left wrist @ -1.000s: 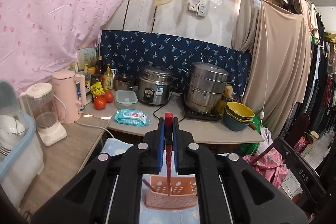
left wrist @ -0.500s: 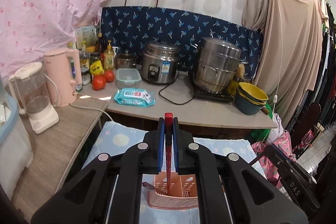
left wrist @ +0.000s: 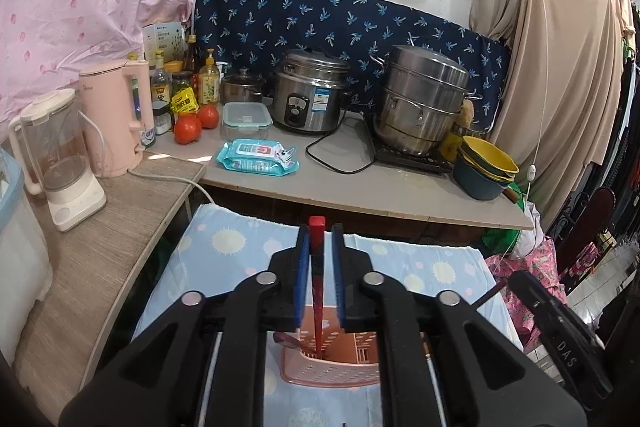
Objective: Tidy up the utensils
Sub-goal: 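Drop the chopsticks into the pink basket by opening both grippers, then move both open grippers back over the remaining utensils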
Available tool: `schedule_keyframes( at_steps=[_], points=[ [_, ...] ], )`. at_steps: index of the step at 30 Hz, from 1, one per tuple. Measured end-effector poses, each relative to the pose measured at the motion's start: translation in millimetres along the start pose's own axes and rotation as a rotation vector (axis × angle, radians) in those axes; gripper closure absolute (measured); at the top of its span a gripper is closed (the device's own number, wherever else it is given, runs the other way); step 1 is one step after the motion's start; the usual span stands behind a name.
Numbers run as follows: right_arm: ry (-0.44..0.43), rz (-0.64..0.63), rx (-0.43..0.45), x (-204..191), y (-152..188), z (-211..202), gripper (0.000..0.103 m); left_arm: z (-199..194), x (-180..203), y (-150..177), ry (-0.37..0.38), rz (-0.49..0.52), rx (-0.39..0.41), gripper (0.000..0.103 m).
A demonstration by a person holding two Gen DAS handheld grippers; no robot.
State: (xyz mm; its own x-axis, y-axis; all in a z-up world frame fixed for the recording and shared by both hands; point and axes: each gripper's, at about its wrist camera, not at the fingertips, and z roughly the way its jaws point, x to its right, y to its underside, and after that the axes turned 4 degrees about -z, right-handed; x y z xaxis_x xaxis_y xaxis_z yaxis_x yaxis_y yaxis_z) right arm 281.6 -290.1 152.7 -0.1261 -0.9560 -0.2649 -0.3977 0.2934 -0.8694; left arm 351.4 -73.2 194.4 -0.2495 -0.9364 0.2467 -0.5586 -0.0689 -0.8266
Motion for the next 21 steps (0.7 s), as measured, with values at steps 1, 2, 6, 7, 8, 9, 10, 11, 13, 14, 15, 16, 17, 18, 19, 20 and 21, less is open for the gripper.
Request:
schedule_keyframes(
  at_steps=[1, 2, 6, 7, 8, 9, 10, 11, 13, 14, 15, 16, 17, 18, 19, 20, 21],
  points=[
    [0.002, 0.003, 0.003, 0.5, -0.7, -2.0, 0.089, -1.9, -0.5, 0.8, -0.006, -0.001, 0.005, 0.075],
    [0.002, 0.006, 0.007, 0.5, -1.5, -3.8, 0.088, -4.7, -1.1, 1.1, -0.015, -0.004, 0.012, 0.070],
    [0.009, 0.009, 0.042, 1.2, -3.6, -20.5, 0.074, -17.1, -4.1, 0.2, -0.022, -0.010, 0.032, 0.060],
    [0.011, 0.007, 0.048, 1.0, -3.6, -24.8, 0.074, -20.5, -4.3, 0.2, -0.022, -0.011, 0.034, 0.059],
    [0.011, 0.003, 0.053, 0.3, -3.5, -29.3, 0.074, -25.2, -4.8, 0.7, -0.019, -0.013, 0.036, 0.058],
    [0.011, 0.000, 0.056, -0.2, -2.9, -34.0, 0.074, -29.5, -4.6, 1.5, -0.017, -0.013, 0.039, 0.055],
    [0.012, -0.004, 0.057, -0.6, -1.8, -39.1, 0.074, -34.3, -4.5, 2.7, -0.018, -0.014, 0.044, 0.054],
    [0.013, -0.009, 0.058, -0.9, -0.3, -44.0, 0.074, -39.4, -5.0, 4.4, -0.017, -0.013, 0.049, 0.054],
    [0.019, -0.020, 0.060, -1.0, 5.1, -54.9, 0.074, -50.6, -6.3, 10.0, -0.015, -0.012, 0.049, 0.053],
    [0.023, -0.026, 0.058, -1.3, 9.7, -60.9, 0.074, -56.9, -7.3, 14.4, -0.013, -0.010, 0.048, 0.052],
    [0.026, -0.030, 0.054, -0.8, 14.6, -66.1, 0.074, -61.9, -7.7, 18.6, -0.015, -0.005, 0.049, 0.050],
    [0.027, -0.029, 0.046, 0.2, 20.3, -71.1, 0.074, -66.8, -8.6, 23.3, -0.018, 0.000, 0.050, 0.050],
    [0.026, -0.028, 0.034, 1.1, 26.3, -75.4, 0.074, -72.6, -9.8, 29.6, -0.020, 0.006, 0.048, 0.050],
    [0.026, -0.028, 0.024, 1.6, 31.6, -79.5, 0.074, -76.3, -11.2, 34.5, -0.023, 0.007, 0.045, 0.050],
    [0.029, -0.030, 0.011, 2.7, 39.0, -84.1, 0.074, -79.9, -13.0, 40.5, -0.023, 0.007, 0.037, 0.049],
    [0.031, -0.033, -0.001, 3.0, 46.2, -88.0, 0.074, -83.5, -14.5, 48.9, -0.023, 0.010, 0.024, 0.049],
    [0.033, -0.038, -0.013, 3.2, 54.8, -92.3, 0.074, -86.1, -16.1, 56.3, -0.029, 0.016, 0.013, 0.049]
  ],
)
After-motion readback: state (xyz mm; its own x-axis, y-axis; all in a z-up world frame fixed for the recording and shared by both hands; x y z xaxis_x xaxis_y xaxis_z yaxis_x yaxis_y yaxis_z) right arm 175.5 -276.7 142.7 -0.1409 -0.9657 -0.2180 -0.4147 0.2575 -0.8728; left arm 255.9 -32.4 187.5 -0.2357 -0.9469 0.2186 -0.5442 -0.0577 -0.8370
